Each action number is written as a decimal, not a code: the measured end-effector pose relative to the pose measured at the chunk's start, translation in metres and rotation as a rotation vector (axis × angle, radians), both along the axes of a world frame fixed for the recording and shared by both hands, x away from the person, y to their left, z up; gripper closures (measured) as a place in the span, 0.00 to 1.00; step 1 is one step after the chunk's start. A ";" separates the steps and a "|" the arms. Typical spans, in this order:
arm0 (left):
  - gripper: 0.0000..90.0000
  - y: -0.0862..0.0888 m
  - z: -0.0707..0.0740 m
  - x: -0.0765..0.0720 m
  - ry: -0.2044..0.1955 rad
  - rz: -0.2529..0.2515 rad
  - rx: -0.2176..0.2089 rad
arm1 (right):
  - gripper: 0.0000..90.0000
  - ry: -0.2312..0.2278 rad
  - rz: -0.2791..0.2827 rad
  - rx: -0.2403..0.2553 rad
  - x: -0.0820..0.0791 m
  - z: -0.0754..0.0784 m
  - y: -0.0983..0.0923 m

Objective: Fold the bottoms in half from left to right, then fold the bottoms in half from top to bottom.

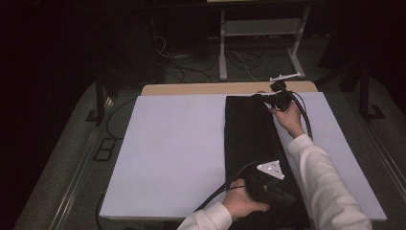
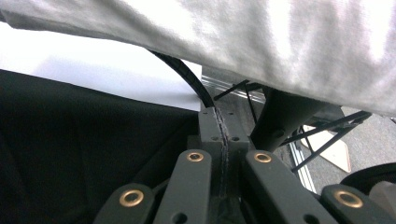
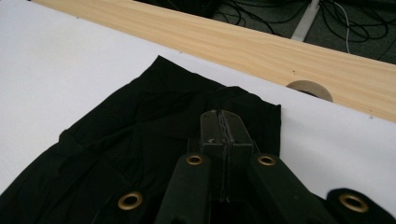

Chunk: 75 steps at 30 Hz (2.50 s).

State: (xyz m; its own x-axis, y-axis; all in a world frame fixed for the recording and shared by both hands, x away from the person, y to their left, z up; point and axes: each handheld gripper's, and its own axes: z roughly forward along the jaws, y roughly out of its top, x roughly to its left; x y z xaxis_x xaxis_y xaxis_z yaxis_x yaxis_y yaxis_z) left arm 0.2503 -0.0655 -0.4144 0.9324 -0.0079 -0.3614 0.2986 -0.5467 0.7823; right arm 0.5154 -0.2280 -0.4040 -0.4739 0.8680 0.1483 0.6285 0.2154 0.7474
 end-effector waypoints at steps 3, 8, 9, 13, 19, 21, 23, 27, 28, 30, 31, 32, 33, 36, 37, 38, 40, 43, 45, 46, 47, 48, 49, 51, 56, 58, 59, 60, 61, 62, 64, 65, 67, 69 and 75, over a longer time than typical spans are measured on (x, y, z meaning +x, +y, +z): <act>0.99 -0.005 -0.002 0.000 -0.002 0.002 0.009 | 0.97 -0.004 0.004 -0.008 0.000 -0.002 -0.003; 0.99 -0.013 -0.006 0.001 0.003 0.008 0.021 | 0.97 0.002 0.002 -0.010 0.001 -0.008 -0.010; 0.99 -0.015 -0.007 0.001 0.003 0.009 0.027 | 0.97 0.004 -0.001 -0.006 0.001 -0.008 -0.011; 0.99 -0.022 -0.010 0.002 0.004 0.014 0.050 | 0.97 0.008 -0.002 -0.004 0.002 -0.013 -0.017; 0.99 -0.034 -0.015 0.000 -0.005 0.023 0.084 | 0.97 0.016 0.003 -0.001 0.003 -0.018 -0.020; 0.99 -0.037 -0.017 0.000 0.004 0.026 0.086 | 0.97 0.018 -0.001 0.001 0.003 -0.018 -0.021; 0.99 -0.039 -0.018 0.000 0.006 0.029 0.094 | 0.97 0.018 0.004 -0.004 0.003 -0.019 -0.021; 0.99 -0.041 -0.021 0.001 0.007 0.035 0.110 | 0.97 0.016 0.004 -0.007 0.004 -0.021 -0.020; 0.99 -0.041 -0.022 0.001 0.013 0.039 0.109 | 0.97 0.017 0.003 -0.006 0.004 -0.021 -0.020; 0.99 -0.042 -0.023 0.001 0.016 0.043 0.114 | 0.97 0.020 0.004 -0.008 0.005 -0.023 -0.021; 0.99 -0.043 -0.024 0.002 0.019 0.044 0.118 | 0.97 0.023 0.002 -0.007 0.005 -0.024 -0.021; 0.99 -0.044 -0.025 0.002 0.029 0.049 0.122 | 0.97 0.023 0.004 -0.006 0.005 -0.025 -0.021; 0.99 -0.044 -0.026 0.003 0.037 0.057 0.128 | 0.97 0.023 0.005 -0.007 0.005 -0.025 -0.021; 0.98 -0.046 -0.028 0.004 0.055 0.063 0.134 | 0.97 0.025 0.008 -0.009 0.005 -0.027 -0.022; 0.98 -0.046 -0.029 0.004 0.056 0.063 0.133 | 0.97 0.024 0.008 -0.002 0.006 -0.027 -0.022; 0.97 -0.046 -0.029 0.004 0.053 0.067 0.126 | 0.97 0.028 0.009 0.005 0.006 -0.027 -0.023; 0.95 -0.045 -0.030 0.004 0.062 0.074 0.105 | 0.96 0.031 0.010 0.013 0.006 -0.027 -0.023; 0.81 -0.043 -0.030 0.004 0.058 0.097 0.078 | 0.85 0.031 0.015 0.032 0.002 -0.025 -0.025; 0.74 -0.040 -0.028 0.004 0.054 0.113 0.059 | 0.74 -0.009 0.019 0.006 -0.004 -0.023 -0.026; 0.71 -0.039 -0.027 0.004 0.044 0.114 0.048 | 0.69 -0.017 0.015 0.014 -0.007 -0.022 -0.027; 0.68 -0.037 -0.025 0.005 0.043 0.117 0.037 | 0.65 -0.014 0.014 0.025 -0.009 -0.021 -0.028; 0.64 -0.036 -0.024 0.006 0.050 0.121 0.021 | 0.59 -0.015 0.010 0.029 -0.011 -0.020 -0.030; 0.60 -0.035 -0.022 0.007 0.054 0.126 0.006 | 0.51 -0.013 0.008 0.042 -0.013 -0.019 -0.032; 0.49 -0.031 -0.018 0.009 0.052 0.146 -0.020 | 0.36 -0.006 0.001 0.073 -0.016 -0.016 -0.037; 0.29 -0.018 -0.012 0.012 0.037 0.169 -0.066 | 0.11 -0.007 0.010 0.112 -0.023 -0.012 -0.042; 0.23 -0.011 -0.010 0.013 0.027 0.181 -0.080 | 0.00 -0.009 0.022 0.119 -0.027 -0.010 -0.042; 0.19 -0.008 -0.008 0.014 0.019 0.193 -0.084 | 0.00 -0.008 0.031 0.119 -0.028 -0.009 -0.041; 0.14 -0.003 -0.007 0.016 0.006 0.204 -0.084 | 0.00 -0.003 0.030 0.115 -0.029 -0.008 -0.040; 0.12 -0.001 -0.006 0.017 0.004 0.210 -0.091 | 0.00 -0.003 0.033 0.111 -0.030 -0.008 -0.040; 0.09 0.003 -0.004 0.019 -0.002 0.216 -0.097 | 0.00 -0.003 0.030 0.107 -0.030 -0.007 -0.039; 0.02 0.008 -0.001 0.023 -0.017 0.230 -0.099 | 0.00 -0.005 0.031 0.114 -0.029 -0.007 -0.039; 0.01 0.011 0.000 0.024 -0.021 0.233 -0.095 | 0.00 -0.007 0.031 0.117 -0.029 -0.007 -0.039; 0.00 0.016 0.002 0.028 -0.035 0.237 -0.085 | 0.00 -0.004 0.037 0.124 -0.029 -0.007 -0.038; 0.00 0.020 0.004 0.032 -0.048 0.242 -0.078 | 0.00 -0.004 0.043 0.116 -0.030 -0.006 -0.036; 0.00 0.034 0.011 0.042 -0.094 0.274 -0.074 | 0.00 -0.024 0.050 0.079 -0.034 -0.002 -0.036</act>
